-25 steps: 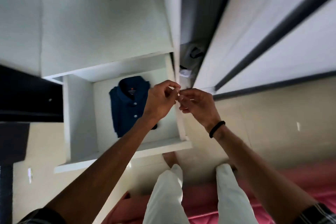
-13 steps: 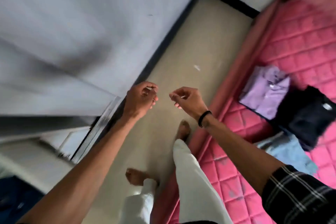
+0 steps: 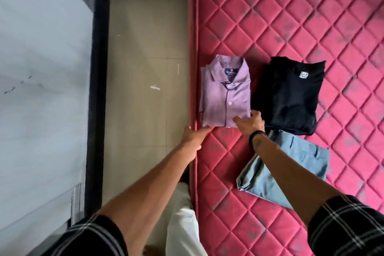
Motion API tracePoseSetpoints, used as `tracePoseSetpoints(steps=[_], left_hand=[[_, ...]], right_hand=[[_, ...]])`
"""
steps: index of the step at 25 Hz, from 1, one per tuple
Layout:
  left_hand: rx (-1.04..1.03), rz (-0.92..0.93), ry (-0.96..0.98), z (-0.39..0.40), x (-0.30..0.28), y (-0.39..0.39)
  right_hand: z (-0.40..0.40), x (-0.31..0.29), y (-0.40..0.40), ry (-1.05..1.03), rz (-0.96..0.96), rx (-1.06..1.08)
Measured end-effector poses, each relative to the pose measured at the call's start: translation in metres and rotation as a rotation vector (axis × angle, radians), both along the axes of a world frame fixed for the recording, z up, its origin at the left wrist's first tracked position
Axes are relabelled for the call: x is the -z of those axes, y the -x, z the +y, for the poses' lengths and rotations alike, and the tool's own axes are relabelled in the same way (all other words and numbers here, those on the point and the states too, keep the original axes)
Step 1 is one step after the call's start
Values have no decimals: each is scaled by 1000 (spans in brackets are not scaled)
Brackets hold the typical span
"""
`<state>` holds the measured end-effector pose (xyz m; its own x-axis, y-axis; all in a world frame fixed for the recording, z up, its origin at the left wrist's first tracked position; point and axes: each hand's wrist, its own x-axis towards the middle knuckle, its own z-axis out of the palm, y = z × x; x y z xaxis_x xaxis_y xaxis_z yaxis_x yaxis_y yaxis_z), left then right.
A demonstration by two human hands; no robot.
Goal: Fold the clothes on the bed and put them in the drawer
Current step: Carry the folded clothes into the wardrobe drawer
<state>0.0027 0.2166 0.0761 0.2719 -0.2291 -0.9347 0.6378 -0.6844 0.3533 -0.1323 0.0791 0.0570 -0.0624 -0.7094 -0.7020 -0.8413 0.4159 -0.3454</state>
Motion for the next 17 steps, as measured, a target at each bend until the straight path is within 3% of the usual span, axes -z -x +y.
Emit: tracePoseSetpoints(steps=[4, 9, 13, 17], left_hand=[[-74, -27, -26, -39, 41, 1], [-64, 7, -132, -56, 50, -6], [-53, 42, -106, -69, 54, -18], [116, -185, -43, -94, 68, -34]], right_hand=[[-22, 33, 15, -126, -227, 314], [-48, 35, 25, -294, -220, 701], [-67, 38, 32, -435, -324, 631], [-92, 42, 19, -366, -460, 415]])
